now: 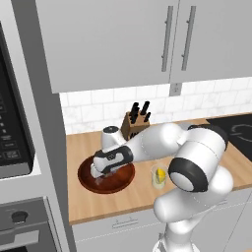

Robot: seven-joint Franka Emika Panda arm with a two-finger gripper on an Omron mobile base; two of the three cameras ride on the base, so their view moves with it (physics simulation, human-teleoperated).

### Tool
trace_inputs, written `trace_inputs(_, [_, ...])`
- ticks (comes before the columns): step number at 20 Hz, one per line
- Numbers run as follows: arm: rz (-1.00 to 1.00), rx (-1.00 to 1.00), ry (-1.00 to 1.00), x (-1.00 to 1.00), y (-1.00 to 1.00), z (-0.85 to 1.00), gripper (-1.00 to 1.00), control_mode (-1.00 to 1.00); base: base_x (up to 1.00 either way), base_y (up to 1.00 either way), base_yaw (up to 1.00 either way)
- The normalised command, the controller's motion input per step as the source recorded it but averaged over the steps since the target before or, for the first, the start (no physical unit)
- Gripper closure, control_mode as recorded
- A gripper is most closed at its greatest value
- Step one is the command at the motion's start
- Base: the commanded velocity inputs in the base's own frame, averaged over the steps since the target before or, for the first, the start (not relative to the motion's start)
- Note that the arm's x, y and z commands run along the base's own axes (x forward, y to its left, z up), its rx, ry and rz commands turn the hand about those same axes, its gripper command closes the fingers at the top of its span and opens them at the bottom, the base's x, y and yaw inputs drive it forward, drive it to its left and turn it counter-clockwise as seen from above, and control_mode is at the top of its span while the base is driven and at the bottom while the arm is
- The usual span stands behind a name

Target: Grab a lemon wedge from the fridge and one ice cube from the ice bowl, and put them in the glass of lemonade.

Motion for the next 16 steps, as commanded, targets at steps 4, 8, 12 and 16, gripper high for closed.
trace_inputs(4, [0.00,0.00,0.00,0.00,0.00,0.00,1.00,-1.00,0.00,0.00,0.00])
trace_inputs(8, [0.00,0.00,-0.02,-0.03,0.00,0.00,1.00,-1.00,0.00,0.00,0.00])
trace_inputs(12, [0.00,0.00,-0.17,-0.24,0.00,0.32,1.00,-1.00,0.00,0.00,0.00])
trace_inputs(16, [0.00,0.01,-0.20,-0.25,0.00,0.57,1.00,-1.00,0.00,0.00,0.00])
